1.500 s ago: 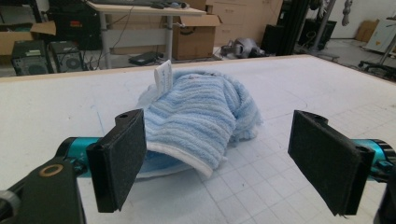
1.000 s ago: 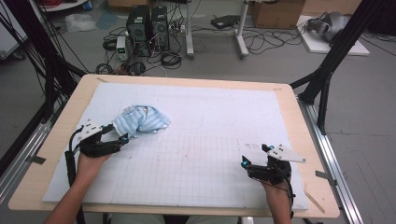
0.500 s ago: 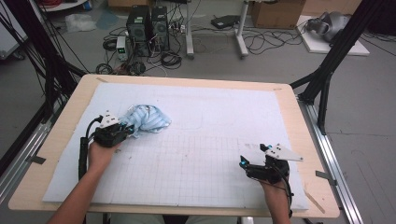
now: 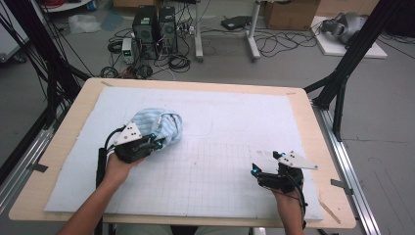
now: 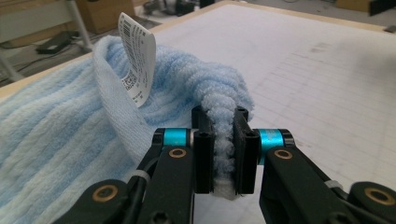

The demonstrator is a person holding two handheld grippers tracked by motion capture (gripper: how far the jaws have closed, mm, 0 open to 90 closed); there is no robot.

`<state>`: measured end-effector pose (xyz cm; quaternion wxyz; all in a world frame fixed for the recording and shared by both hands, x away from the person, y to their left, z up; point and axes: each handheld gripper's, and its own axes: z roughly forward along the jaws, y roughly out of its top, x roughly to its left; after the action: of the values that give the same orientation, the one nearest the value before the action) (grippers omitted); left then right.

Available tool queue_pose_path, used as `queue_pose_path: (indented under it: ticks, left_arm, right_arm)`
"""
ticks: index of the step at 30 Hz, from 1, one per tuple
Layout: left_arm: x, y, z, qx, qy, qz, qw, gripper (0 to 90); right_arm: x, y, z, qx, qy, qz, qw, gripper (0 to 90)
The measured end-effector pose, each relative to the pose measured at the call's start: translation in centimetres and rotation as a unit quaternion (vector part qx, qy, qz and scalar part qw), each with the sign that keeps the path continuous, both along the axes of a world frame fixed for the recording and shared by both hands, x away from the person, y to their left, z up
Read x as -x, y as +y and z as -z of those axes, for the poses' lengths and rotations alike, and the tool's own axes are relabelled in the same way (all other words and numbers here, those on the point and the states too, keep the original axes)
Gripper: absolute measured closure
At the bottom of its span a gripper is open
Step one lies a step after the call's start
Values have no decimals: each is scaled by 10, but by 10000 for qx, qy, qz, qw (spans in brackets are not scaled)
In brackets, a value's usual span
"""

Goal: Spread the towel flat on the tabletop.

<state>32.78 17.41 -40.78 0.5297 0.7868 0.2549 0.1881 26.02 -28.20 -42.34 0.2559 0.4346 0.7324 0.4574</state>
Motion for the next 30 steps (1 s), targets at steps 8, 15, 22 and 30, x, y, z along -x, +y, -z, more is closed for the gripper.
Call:
queue_pose_path:
  ticks: [8, 15, 22, 30]
  left_arm:
    - [17, -26, 11, 61, 445, 896, 9950, 787]
    - [26, -8, -1, 722, 396, 635, 9946, 416]
    - [22, 50, -8, 1027, 211, -156, 9944, 385]
    - [9, 96, 10, 917, 198, -1045, 9901, 354]
  right_arm:
    - [1, -3, 1, -21, 11, 45, 10000, 106]
    - [0, -3, 0, -51, -18, 71, 10000, 106]
    - [-6, 21, -10, -174, -181, -150, 9996, 156]
    - [-40, 74, -16, 55, -227, -910, 9956, 187]
